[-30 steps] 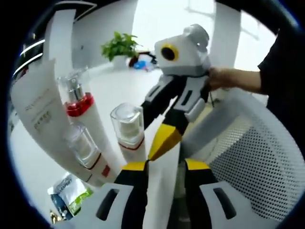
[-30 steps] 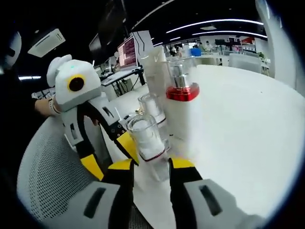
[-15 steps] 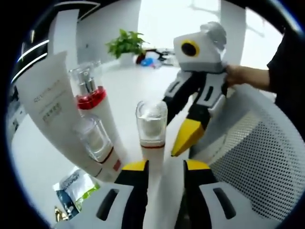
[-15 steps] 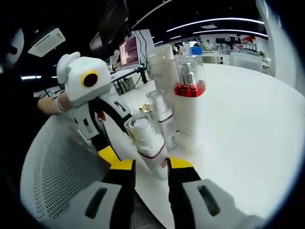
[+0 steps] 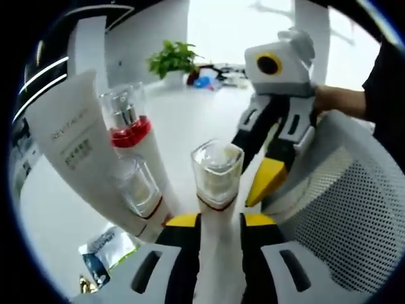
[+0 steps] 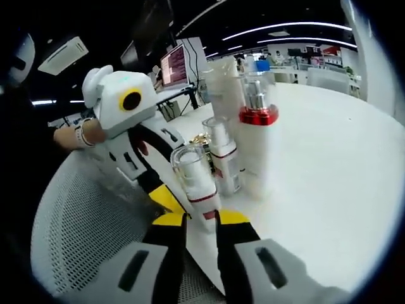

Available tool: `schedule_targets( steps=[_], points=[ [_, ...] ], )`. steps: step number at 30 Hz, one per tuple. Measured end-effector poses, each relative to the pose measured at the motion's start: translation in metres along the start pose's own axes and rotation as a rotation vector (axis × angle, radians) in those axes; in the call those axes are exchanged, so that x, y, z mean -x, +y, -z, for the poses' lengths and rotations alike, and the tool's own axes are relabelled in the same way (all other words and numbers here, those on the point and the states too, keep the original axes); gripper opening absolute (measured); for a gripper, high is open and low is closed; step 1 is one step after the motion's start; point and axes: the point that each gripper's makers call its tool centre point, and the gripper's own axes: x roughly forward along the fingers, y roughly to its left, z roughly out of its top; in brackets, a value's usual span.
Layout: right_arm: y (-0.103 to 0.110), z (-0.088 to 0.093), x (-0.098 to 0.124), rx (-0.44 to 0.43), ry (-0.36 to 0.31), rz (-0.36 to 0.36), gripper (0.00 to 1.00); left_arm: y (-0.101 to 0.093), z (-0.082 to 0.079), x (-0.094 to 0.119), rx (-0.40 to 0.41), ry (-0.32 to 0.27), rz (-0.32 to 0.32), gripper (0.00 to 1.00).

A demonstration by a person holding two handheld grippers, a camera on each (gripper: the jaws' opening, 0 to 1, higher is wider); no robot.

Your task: Arrange the skincare products in the storage area until every visible bottle or jar stands upright without overlapping.

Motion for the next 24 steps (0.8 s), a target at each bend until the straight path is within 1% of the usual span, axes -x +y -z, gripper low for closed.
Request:
schedule_targets(
  steps=[2,7,11,13,18,21,24],
  points=[
    [-0.002,0.001,0.0,0.011,0.011,0.01,0.17,0.001,0.001,0.001,0.001,0.005,-0.006,0.17],
    [-0.007,0.0,-0.001,0.017,0.009,0.02,0.2,0.006,0.004,0.002,-0.005,0.017,-0.028,0.17],
    [-0.008,0.0,-0.004,0.026,0.012,0.015,0.23,0.008,0.004,0.002,0.0,0.019,-0.043,0.15],
    [-0.009,-0.001,-0.007,0.034,0.012,0.01,0.24,0.01,0.007,0.002,0.01,0.029,-0.05,0.14],
    [-0.007,-0.004,-0.008,0.038,0.016,0.006,0.23,0.014,0.008,0.003,0.024,0.033,-0.07,0.11],
    [-0.005,-0.004,-0.006,0.044,0.016,0.007,0.23,0.017,0.008,0.004,0.029,0.028,-0.085,0.12],
    [-0.005,-0.003,-0.004,0.038,0.016,0.007,0.21,0.021,0.007,0.005,0.039,0.023,-0.099,0.08]
  ],
)
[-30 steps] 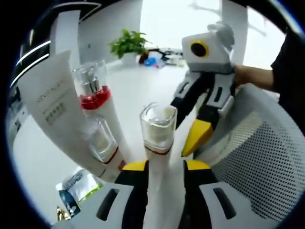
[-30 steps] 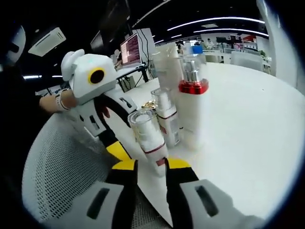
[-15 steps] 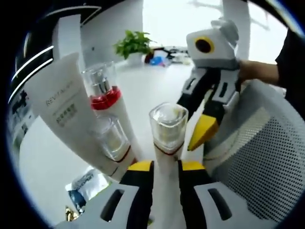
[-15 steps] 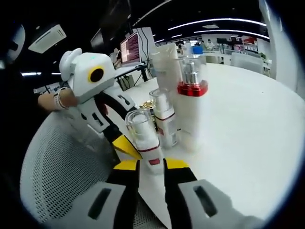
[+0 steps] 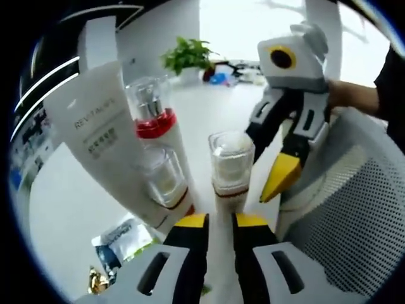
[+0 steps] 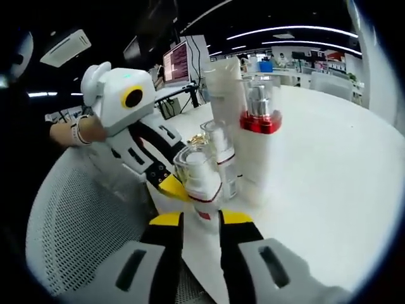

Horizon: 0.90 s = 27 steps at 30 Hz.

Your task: Arrange the skincare products in the storage area until every visible bottle or jar stands upright without overlapping.

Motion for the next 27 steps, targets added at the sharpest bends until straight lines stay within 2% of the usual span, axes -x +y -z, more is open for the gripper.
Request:
schedule_targets(
  steps=[10,12,15,27],
  points=[
    [0.001,0.002,-0.001,-0.008,0.002,0.007,0.19,0.002,0.0,-0.001,0.006,-0.001,-0.017,0.03],
    [-0.003,0.003,-0.002,-0.009,0.013,0.036,0.18,0.006,-0.002,-0.001,0.021,-0.009,-0.029,0.03],
    [-0.009,0.007,-0.004,0.01,0.042,0.076,0.2,0.007,-0.002,0.0,0.033,-0.01,-0.032,0.02],
    [-0.015,0.0,-0.016,-0.012,0.023,0.108,0.31,0.006,-0.001,0.002,0.027,-0.002,-0.028,0.03]
  ],
)
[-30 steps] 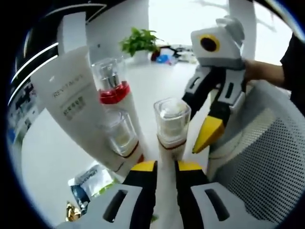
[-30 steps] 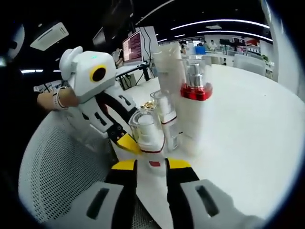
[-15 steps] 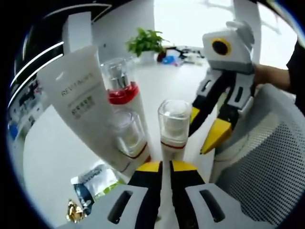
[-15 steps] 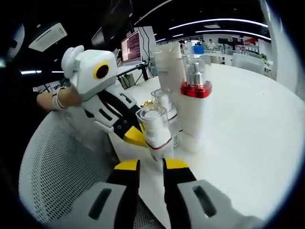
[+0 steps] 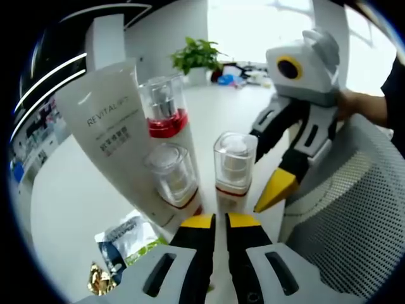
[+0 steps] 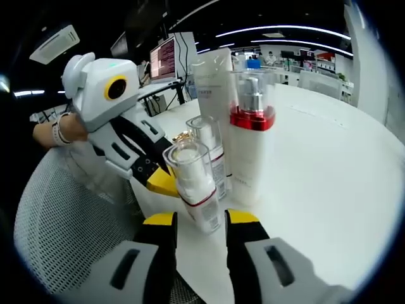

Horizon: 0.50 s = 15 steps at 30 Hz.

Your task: Arrange the skincare products in the storage area until every visible bottle or jar stands upright without overlapping.

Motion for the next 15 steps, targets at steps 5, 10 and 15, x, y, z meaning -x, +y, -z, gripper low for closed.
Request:
schedule_targets(
  steps=[5,10,15],
  points=[
    [0.0,0.001,-0.007,-0.022,0.004,-0.003,0.32,0.001,0.002,0.002,0.0,0.008,-0.001,0.04],
    [-0.002,0.0,-0.009,-0.039,0.008,-0.008,0.33,0.003,0.007,0.003,-0.006,0.031,-0.008,0.04],
    [0.001,-0.002,-0.014,-0.019,0.025,-0.016,0.28,0.002,0.007,0.003,-0.012,0.034,-0.002,0.04]
  ],
)
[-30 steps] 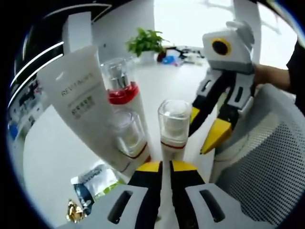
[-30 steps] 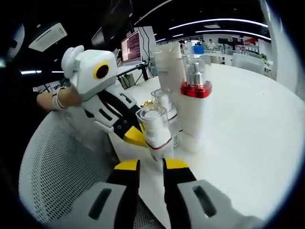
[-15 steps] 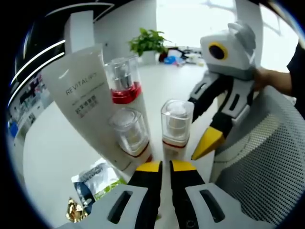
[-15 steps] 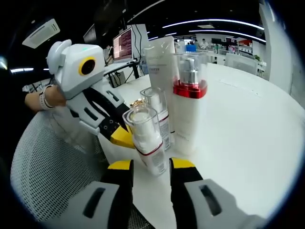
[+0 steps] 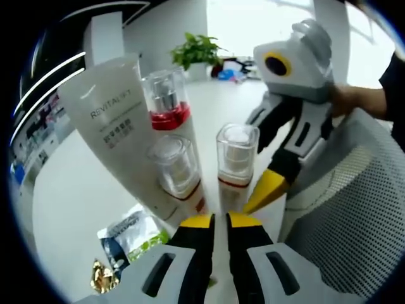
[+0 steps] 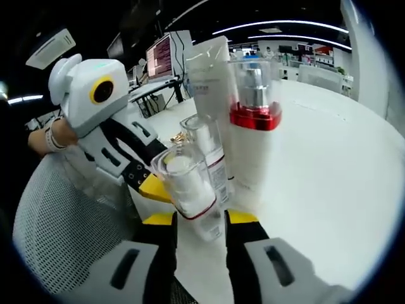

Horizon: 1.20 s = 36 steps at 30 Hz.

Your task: Arrange the skincare products in the storage area until every visible bottle or jar stands upright without overlapping.

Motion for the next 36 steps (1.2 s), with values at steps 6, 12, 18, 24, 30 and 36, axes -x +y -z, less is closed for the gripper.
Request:
schedule_targets(
  steps=[6,12,18,24,30,36],
  points=[
    [-0.004,0.004,-0.002,0.005,0.026,-0.001,0.26,0.001,0.001,0.0,0.001,0.004,-0.001,0.04],
    [-0.008,0.009,-0.004,0.008,0.043,0.008,0.25,0.002,0.002,0.0,0.003,0.005,0.002,0.04],
    [-0.011,0.01,-0.004,0.008,0.055,0.02,0.24,0.001,0.002,-0.001,0.003,0.007,0.006,0.05],
    [-0.015,0.009,-0.005,0.002,0.062,0.033,0.24,0.002,0.003,0.0,0.01,0.009,0.001,0.05],
    [-0.018,0.017,-0.004,0.006,0.099,0.049,0.24,0.003,0.005,0.0,0.013,0.015,0.001,0.05],
    [-0.018,0.014,-0.002,-0.008,0.089,0.056,0.21,0.005,0.001,0.001,0.015,0.002,-0.006,0.05]
  ],
)
